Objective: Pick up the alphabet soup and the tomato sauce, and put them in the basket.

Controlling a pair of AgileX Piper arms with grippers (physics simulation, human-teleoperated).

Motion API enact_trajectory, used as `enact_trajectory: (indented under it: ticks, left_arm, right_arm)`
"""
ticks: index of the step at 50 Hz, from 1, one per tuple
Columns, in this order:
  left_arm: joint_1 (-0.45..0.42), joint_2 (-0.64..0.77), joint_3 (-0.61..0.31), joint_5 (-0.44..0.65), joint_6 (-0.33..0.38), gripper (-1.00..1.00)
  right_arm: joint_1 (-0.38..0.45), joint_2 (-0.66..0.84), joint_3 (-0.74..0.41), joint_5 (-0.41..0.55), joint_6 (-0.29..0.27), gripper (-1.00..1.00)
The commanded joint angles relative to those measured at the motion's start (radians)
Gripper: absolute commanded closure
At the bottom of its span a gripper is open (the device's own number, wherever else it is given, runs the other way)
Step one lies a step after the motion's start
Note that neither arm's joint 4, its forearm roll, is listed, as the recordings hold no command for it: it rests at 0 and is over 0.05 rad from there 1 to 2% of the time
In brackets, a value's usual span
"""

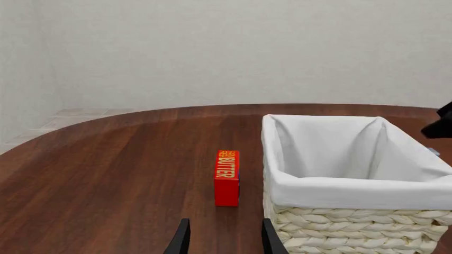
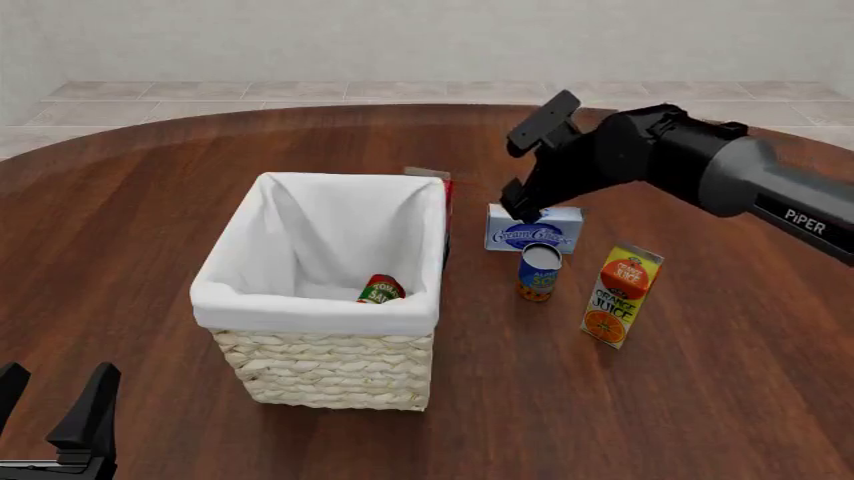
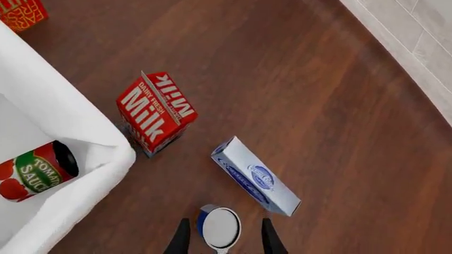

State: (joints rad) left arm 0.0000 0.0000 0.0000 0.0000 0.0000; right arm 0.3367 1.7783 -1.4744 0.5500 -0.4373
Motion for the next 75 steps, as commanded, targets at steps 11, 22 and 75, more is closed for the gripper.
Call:
enact_trajectory:
  ticks: [11, 22, 75]
  left_arm:
    - [0.0, 0.0, 0.0, 0.0, 0.0, -1.0]
    - [0.0, 0.0, 0.0, 0.0, 0.0, -1.0]
    - [0.0, 0.0, 0.0, 0.0, 0.0, -1.0]
  right_arm:
    - [-0.026, 0.049, -0.018, 0.021, -0.018, -1.0]
    - [-0.022, 0.08, -0.045, 0.05, 0.003, -1.0]
    - [-0.049, 0.167, -0.029, 0.082, -0.016, -1.0]
